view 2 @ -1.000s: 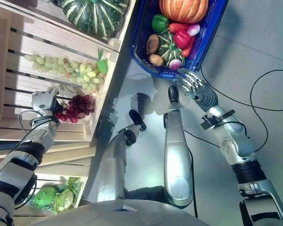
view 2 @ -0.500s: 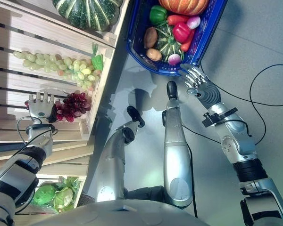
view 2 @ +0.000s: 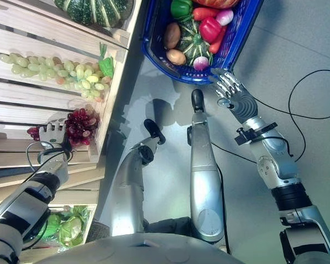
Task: Pick up fruits and vegetables into the basket
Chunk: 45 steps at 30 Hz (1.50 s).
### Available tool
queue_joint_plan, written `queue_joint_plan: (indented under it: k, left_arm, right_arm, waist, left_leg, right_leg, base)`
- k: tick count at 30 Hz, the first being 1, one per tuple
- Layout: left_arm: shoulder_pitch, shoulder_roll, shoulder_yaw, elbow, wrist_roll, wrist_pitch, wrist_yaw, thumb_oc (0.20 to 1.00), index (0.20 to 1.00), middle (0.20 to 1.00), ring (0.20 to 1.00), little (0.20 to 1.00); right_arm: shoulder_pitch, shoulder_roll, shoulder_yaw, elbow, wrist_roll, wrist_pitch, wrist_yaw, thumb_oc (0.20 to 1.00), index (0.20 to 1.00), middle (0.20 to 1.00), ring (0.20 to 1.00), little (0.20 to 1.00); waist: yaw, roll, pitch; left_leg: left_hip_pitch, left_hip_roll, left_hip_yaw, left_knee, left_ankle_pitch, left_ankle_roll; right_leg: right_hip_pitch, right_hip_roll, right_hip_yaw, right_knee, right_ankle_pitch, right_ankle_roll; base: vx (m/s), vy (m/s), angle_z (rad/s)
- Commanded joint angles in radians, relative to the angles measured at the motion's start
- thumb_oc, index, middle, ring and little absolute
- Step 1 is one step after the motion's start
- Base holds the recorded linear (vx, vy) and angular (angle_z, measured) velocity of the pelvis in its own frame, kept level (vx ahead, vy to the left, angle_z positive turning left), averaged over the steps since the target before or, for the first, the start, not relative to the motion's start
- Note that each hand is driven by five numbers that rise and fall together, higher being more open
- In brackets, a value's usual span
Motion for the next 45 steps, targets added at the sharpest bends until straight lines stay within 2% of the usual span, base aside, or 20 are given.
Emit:
queue_joint_plan:
  k: [1,3,6,8,12,15,20,22,24,26,27,28,29,30,32,36,45]
  left_arm:
    - [0.090,0.067,0.015,0.067,0.106,0.120,0.074,1.000,1.000,1.000,1.000,1.000]
    - [0.094,0.072,0.013,0.055,0.165,0.178,0.110,1.000,1.000,1.000,1.000,1.000]
    - [0.083,0.085,0.009,0.044,0.245,0.251,0.099,1.000,1.000,1.000,1.000,1.000]
    - [0.078,0.092,0.003,0.038,0.251,0.280,0.102,1.000,1.000,1.000,1.000,1.000]
    - [0.067,0.099,0.001,0.021,0.140,0.326,0.136,1.000,1.000,1.000,1.000,1.000]
    - [0.050,0.108,0.004,0.013,0.060,0.339,0.158,1.000,1.000,1.000,1.000,1.000]
    - [-0.002,0.128,0.019,0.023,-0.115,0.280,0.212,1.000,1.000,1.000,1.000,1.000]
    - [-0.028,0.133,0.024,0.031,-0.267,0.208,0.208,1.000,1.000,1.000,1.000,1.000]
    - [-0.063,0.128,0.027,0.056,-0.494,0.114,0.167,1.000,1.000,1.000,1.000,1.000]
    - [-0.085,0.113,0.050,0.070,-0.531,0.077,0.127,1.000,1.000,1.000,1.000,1.000]
    - [-0.100,0.110,0.059,0.086,-0.539,0.049,0.109,0.555,0.555,0.555,0.555,0.555]
    - [-0.118,0.106,0.071,0.104,-0.534,0.019,0.081,0.200,0.200,0.200,0.200,0.200]
    - [-0.119,0.106,0.072,0.106,-0.534,0.015,0.078,0.200,0.200,0.200,0.200,0.200]
    - [-0.128,0.105,0.078,0.127,-0.552,-0.026,0.058,0.200,0.200,0.200,0.200,0.200]
    - [-0.124,0.101,0.090,0.137,-0.562,-0.051,0.050,0.200,0.200,0.200,0.200,0.200]
    - [-0.106,0.077,0.138,0.160,-0.675,-0.139,0.044,0.200,0.200,0.200,0.200,0.200]
    - [-0.085,0.058,0.218,0.176,-0.797,-0.214,0.042,0.200,0.200,0.200,0.200,0.200]
  right_arm:
    - [0.022,-0.017,0.024,-0.104,0.033,-0.063,0.002,1.000,1.000,1.000,1.000,1.000]
    - [0.023,-0.022,0.023,-0.110,0.032,-0.078,0.001,1.000,1.000,1.000,1.000,1.000]
    - [0.010,-0.037,0.023,-0.121,0.036,-0.087,-0.004,1.000,1.000,1.000,1.000,1.000]
    - [0.003,-0.045,0.023,-0.123,0.037,-0.098,-0.007,1.000,1.000,1.000,1.000,1.000]
    - [-0.009,-0.054,0.022,-0.132,0.032,-0.108,-0.017,1.000,1.000,1.000,1.000,1.000]
    - [-0.018,-0.061,0.023,-0.138,0.030,-0.109,-0.023,1.000,1.000,1.000,1.000,1.000]
    - [-0.036,-0.061,0.026,-0.132,0.042,-0.119,-0.031,1.000,1.000,1.000,1.000,1.000]
    - [-0.044,-0.061,0.027,-0.126,0.050,-0.121,-0.031,1.000,1.000,1.000,1.000,1.000]
    - [-0.052,-0.054,0.037,-0.118,0.052,-0.123,-0.035,1.000,1.000,1.000,1.000,1.000]
    - [-0.055,-0.047,0.046,-0.113,0.052,-0.125,-0.033,1.000,1.000,1.000,1.000,1.000]
    - [-0.059,-0.044,0.050,-0.110,0.053,-0.123,-0.031,1.000,1.000,1.000,1.000,1.000]
    - [-0.066,-0.042,0.051,-0.107,0.053,-0.117,-0.029,1.000,1.000,1.000,1.000,1.000]
    - [-0.067,-0.042,0.051,-0.107,0.053,-0.117,-0.029,1.000,1.000,1.000,1.000,1.000]
    - [-0.071,-0.039,0.050,-0.107,0.056,-0.112,-0.024,1.000,1.000,1.000,1.000,1.000]
    - [-0.069,-0.037,0.050,-0.108,0.054,-0.111,-0.024,1.000,1.000,1.000,1.000,1.000]
    - [-0.063,-0.023,0.048,-0.115,0.042,-0.105,-0.027,1.000,1.000,1.000,1.000,1.000]
    - [-0.055,0.004,0.051,-0.118,0.012,-0.085,-0.035,1.000,1.000,1.000,1.000,1.000]
  waist:
    - [-0.002,-0.038,-0.031]
    - [-0.001,-0.039,-0.031]
    - [-0.002,-0.037,-0.031]
    - [-0.002,-0.036,-0.031]
    - [0.002,-0.036,-0.031]
    - [0.005,-0.039,-0.031]
    - [0.013,-0.052,-0.031]
    - [0.015,-0.058,-0.031]
    - [0.016,-0.068,-0.031]
    - [0.017,-0.076,-0.031]
    - [0.016,-0.080,-0.031]
    - [0.016,-0.083,-0.031]
    - [0.015,-0.084,-0.031]
    - [0.014,-0.087,-0.031]
    - [0.014,-0.088,-0.031]
    - [0.015,-0.088,-0.031]
    - [0.018,-0.092,-0.031]
  left_leg:
    - [-0.104,0.003,-0.011,0.027,0.024,-0.032]
    - [-0.124,0.007,-0.013,0.039,0.019,-0.030]
    - [-0.157,0.011,-0.014,0.060,0.009,-0.027]
    - [-0.178,0.012,-0.015,0.073,0.003,-0.024]
    - [-0.217,0.013,-0.020,0.090,-0.002,-0.020]
    - [-0.245,0.012,-0.027,0.097,-0.001,-0.019]
    - [-0.283,0.010,-0.046,0.103,0.005,-0.018]
    - [-0.291,0.009,-0.053,0.103,0.008,-0.017]
    - [-0.294,0.008,-0.059,0.100,0.013,-0.018]
    - [-0.289,0.006,-0.064,0.093,0.019,-0.018]
    - [-0.283,0.005,-0.065,0.087,0.021,-0.019]
    - [-0.273,0.007,-0.064,0.081,0.026,-0.019]
    - [-0.272,0.007,-0.064,0.079,0.027,-0.019]
    - [-0.260,0.008,-0.062,0.071,0.030,-0.022]
    - [-0.249,0.008,-0.061,0.064,0.033,-0.024]
    - [-0.213,0.009,-0.056,0.045,0.038,-0.027]
    - [-0.141,0.006,-0.053,0.025,0.037,-0.026]
  right_leg:
    - [-0.036,0.010,-0.025,0.048,-0.086,0.056]
    - [-0.056,0.011,-0.023,0.057,-0.086,0.055]
    - [-0.091,0.014,-0.018,0.079,-0.091,0.053]
    - [-0.113,0.015,-0.016,0.091,-0.093,0.051]
    - [-0.152,0.023,-0.013,0.113,-0.094,0.049]
    - [-0.176,0.030,-0.013,0.124,-0.096,0.047]
    - [-0.202,0.037,-0.018,0.133,-0.090,0.047]
    - [-0.205,0.040,-0.021,0.136,-0.089,0.047]
    - [-0.204,0.044,-0.024,0.133,-0.084,0.046]
    - [-0.196,0.048,-0.024,0.128,-0.082,0.047]
    - [-0.190,0.049,-0.026,0.124,-0.080,0.048]
    - [-0.181,0.049,-0.028,0.120,-0.078,0.050]
    - [-0.180,0.050,-0.028,0.120,-0.077,0.050]
    - [-0.168,0.049,-0.031,0.111,-0.074,0.052]
    - [-0.159,0.048,-0.033,0.105,-0.073,0.053]
    - [-0.128,0.041,-0.038,0.089,-0.072,0.054]
    - [-0.059,0.029,-0.048,0.070,-0.076,0.054]
  base:
    - [-0.02,0.022,0.07]
    - [-0.02,0.026,0.06]
    - [-0.02,0.044,0.03]
    - [-0.01,0.022,0.01]
    - [0.00,0.000,0.00]
    - [-0.04,-0.009,0.01]
    - [-0.04,-0.051,0.03]
    - [-0.04,-0.057,0.04]
    - [-0.03,-0.071,0.01]
    - [-0.01,-0.058,-0.05]
    - [-0.01,-0.050,-0.08]
    - [-0.01,-0.037,-0.07]
    - [-0.02,-0.033,-0.09]
    - [-0.01,-0.018,-0.07]
    - [-0.01,-0.016,-0.11]
    - [0.00,-0.006,-0.16]
    - [0.01,0.003,0.13]
